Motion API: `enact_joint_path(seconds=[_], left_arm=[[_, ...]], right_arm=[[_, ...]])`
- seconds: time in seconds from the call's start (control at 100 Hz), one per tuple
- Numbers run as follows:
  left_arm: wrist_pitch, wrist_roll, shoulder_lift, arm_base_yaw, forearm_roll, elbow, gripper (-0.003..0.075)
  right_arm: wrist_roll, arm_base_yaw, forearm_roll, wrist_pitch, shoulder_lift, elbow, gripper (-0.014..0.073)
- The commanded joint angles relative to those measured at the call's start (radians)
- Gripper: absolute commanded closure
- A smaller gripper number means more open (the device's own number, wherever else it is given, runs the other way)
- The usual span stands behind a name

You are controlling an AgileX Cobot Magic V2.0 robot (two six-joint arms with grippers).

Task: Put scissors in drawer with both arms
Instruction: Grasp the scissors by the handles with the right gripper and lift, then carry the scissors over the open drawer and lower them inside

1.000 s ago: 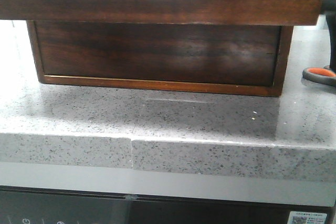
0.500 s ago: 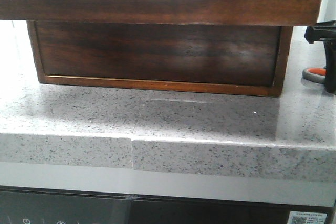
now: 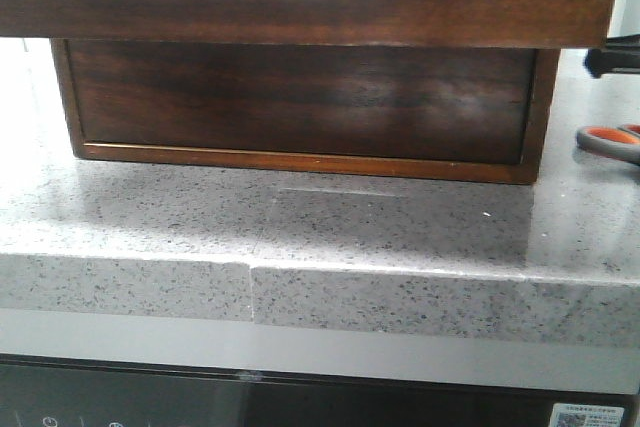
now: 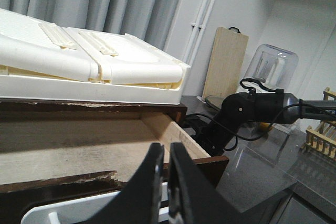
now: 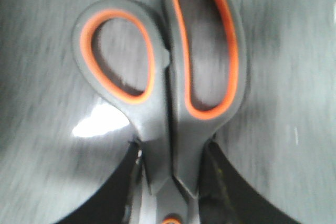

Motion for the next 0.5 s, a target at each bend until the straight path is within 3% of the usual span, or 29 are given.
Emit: enact_joint_path(seconds=[0.0,0.26,0.49], left_arm=[[-0.04,0.0,0.006,0.001,-0.044,-0.034,0.074],[-0.04,0.0,0.006,0.001,-0.044,-0.034,0.074],[-0.04,0.0,0.006,0.001,-0.044,-0.034,0.074]], right_arm=[[0.001,0.0,0.001,-0.003,-0.132,-0.03,0.0662],[-0.012,0.0,0.001,0.044,-0.388,-0.23,0.0661],[-0.166,0.074,0.106,0.047,-0.431,-0.494,0.0661]])
